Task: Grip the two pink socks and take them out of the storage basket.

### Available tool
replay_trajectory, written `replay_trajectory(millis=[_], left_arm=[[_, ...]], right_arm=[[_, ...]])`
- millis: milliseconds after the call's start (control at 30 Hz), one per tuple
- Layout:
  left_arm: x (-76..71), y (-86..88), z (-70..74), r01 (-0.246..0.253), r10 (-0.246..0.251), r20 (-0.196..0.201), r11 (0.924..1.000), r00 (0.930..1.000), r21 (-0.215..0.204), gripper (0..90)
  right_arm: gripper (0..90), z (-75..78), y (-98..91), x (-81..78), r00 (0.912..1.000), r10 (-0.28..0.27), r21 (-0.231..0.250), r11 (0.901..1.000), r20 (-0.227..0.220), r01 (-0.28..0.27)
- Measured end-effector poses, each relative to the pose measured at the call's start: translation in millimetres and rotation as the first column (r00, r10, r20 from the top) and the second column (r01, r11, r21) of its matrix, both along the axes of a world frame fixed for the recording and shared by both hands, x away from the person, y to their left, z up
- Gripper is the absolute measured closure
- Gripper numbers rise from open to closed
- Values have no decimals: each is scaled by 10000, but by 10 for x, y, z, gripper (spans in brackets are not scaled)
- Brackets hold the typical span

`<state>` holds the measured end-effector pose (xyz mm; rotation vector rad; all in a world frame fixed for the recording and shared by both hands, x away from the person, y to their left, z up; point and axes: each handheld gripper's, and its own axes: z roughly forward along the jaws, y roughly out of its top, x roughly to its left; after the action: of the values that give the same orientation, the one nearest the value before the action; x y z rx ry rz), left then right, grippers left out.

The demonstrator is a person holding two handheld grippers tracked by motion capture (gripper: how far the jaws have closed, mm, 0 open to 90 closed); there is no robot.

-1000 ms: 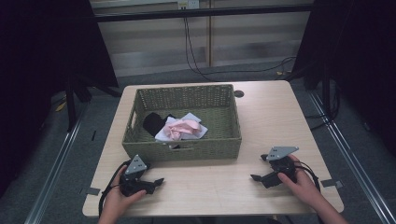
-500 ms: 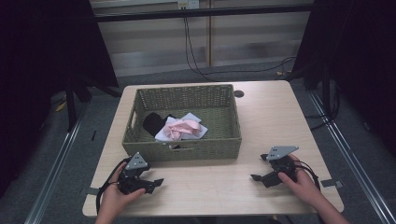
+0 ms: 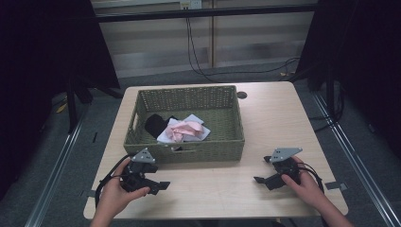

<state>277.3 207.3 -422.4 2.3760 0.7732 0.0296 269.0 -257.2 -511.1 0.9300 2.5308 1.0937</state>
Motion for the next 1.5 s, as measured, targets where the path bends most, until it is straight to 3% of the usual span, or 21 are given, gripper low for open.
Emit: replay_trajectory(millis=[167, 200, 433, 867, 1000, 1333, 1500], left_arm=[[18, -34, 161, 69, -77, -238, 9994, 9997, -330, 240], [40, -49, 233, 241, -254, -405, 9992, 9989, -316, 240], [121, -84, 479, 418, -426, -541, 9990, 9976, -164, 240], [319, -134, 720, 614, -606, -668, 9981, 9959, 107, 244], [399, -164, 836, 438, -446, -674, 9989, 9967, -137, 246], [685, -221, 979, 151, -148, -569, 9999, 9983, 49, 249], [852, -262, 1006, -144, 163, -799, 9996, 9967, 237, 250]], right_arm=[[100, 0, 2, 9, 10000, 24, -20, 10000, 23, -24], [100, 0, 4, 8, 10000, -3, -1, 10000, 11, 3], [100, 1, 7, 12, 10000, -29, -30, 10000, 22, 29], [100, 1, 7, 12, 10000, -29, -31, 10000, 23, 29], [100, 1, 7, 12, 10000, -29, -33, 10000, 23, 29], [100, -1, 9, 17, 10000, 14, -21, 10000, 29, -14], [99, -1, 12, 17, 10000, 7, -10, 10000, 4, -7]])
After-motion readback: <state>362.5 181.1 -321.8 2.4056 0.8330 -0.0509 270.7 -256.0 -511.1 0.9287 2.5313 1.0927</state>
